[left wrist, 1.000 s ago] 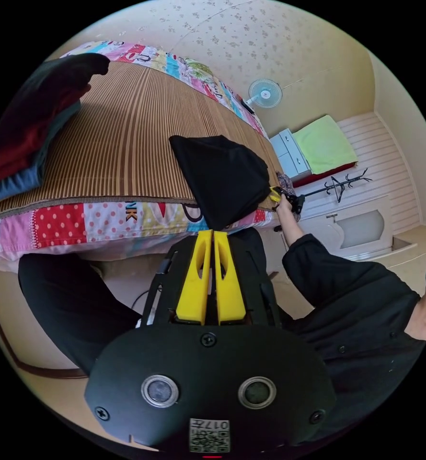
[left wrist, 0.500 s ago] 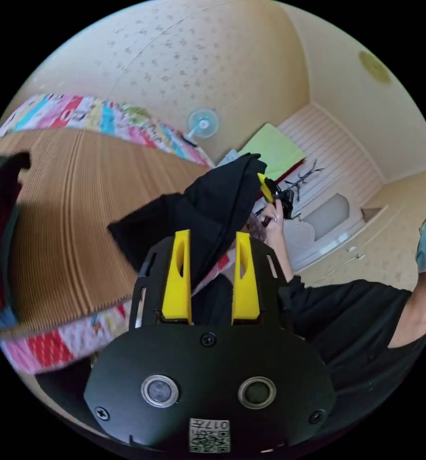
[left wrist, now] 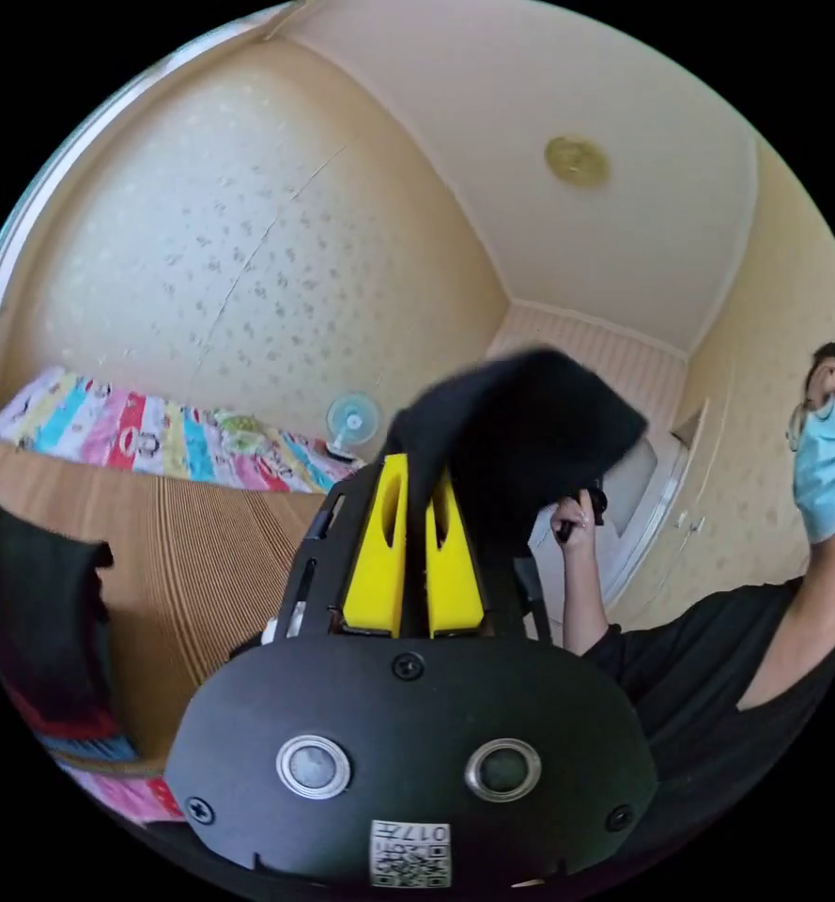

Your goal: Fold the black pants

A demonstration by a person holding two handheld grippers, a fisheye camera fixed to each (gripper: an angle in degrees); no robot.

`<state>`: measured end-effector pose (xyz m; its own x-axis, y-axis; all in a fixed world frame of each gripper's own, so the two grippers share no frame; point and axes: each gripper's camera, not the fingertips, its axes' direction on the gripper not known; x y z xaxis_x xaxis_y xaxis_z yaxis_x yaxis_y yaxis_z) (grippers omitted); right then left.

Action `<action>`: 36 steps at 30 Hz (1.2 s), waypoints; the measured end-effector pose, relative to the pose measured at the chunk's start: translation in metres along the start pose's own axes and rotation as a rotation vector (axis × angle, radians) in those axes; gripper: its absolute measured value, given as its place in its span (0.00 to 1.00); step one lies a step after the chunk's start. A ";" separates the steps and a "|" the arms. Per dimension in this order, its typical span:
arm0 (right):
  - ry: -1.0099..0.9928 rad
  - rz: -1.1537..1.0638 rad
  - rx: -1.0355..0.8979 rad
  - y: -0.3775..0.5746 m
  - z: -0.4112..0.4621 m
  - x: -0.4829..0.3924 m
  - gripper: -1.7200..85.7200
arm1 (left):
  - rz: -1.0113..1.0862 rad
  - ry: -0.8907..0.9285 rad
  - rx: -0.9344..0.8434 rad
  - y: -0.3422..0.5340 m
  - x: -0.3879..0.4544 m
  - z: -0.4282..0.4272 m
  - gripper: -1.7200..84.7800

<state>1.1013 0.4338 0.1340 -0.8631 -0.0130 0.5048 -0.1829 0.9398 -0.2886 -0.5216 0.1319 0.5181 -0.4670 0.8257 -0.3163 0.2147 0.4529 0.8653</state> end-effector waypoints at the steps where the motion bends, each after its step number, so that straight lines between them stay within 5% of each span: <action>1: -0.041 -0.043 0.067 -0.010 -0.012 -0.023 0.06 | 0.071 0.011 0.030 -0.022 0.017 -0.025 0.03; 4: -0.127 -0.219 0.194 -0.033 -0.034 -0.104 0.05 | 0.327 -0.037 0.051 -0.074 0.088 -0.067 0.03; 9: 0.055 -0.426 0.420 -0.038 -0.057 -0.230 0.05 | 0.420 -0.048 0.258 -0.120 0.174 -0.123 0.04; 15: 0.239 -0.543 0.538 0.022 -0.075 -0.285 0.05 | 0.434 -0.051 0.393 -0.077 0.209 -0.151 0.04; 18: 0.327 -0.502 0.573 0.072 -0.079 -0.266 0.05 | 0.248 0.101 0.393 -0.030 0.182 -0.144 0.04; 24: 0.446 -0.438 0.624 0.088 -0.059 -0.183 0.05 | 0.241 0.015 0.305 -0.039 0.152 -0.080 0.03; 30: 0.601 -0.193 0.424 -0.136 0.111 0.060 0.04 | 0.177 -0.212 0.156 -0.234 -0.004 0.125 0.07; 32: 0.769 -0.029 0.109 -0.211 0.195 0.172 0.04 | 0.144 -0.354 0.102 -0.287 -0.061 0.185 0.09; 36: 0.763 0.114 -0.110 -0.192 0.231 0.270 0.04 | 0.001 -0.445 -0.073 -0.296 -0.170 0.244 0.11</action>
<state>0.7947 0.1710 0.1377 -0.3043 0.2865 0.9085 -0.0302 0.9503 -0.3098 -0.2964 -0.0600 0.2209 -0.0485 0.8977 -0.4380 0.1467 0.4401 0.8859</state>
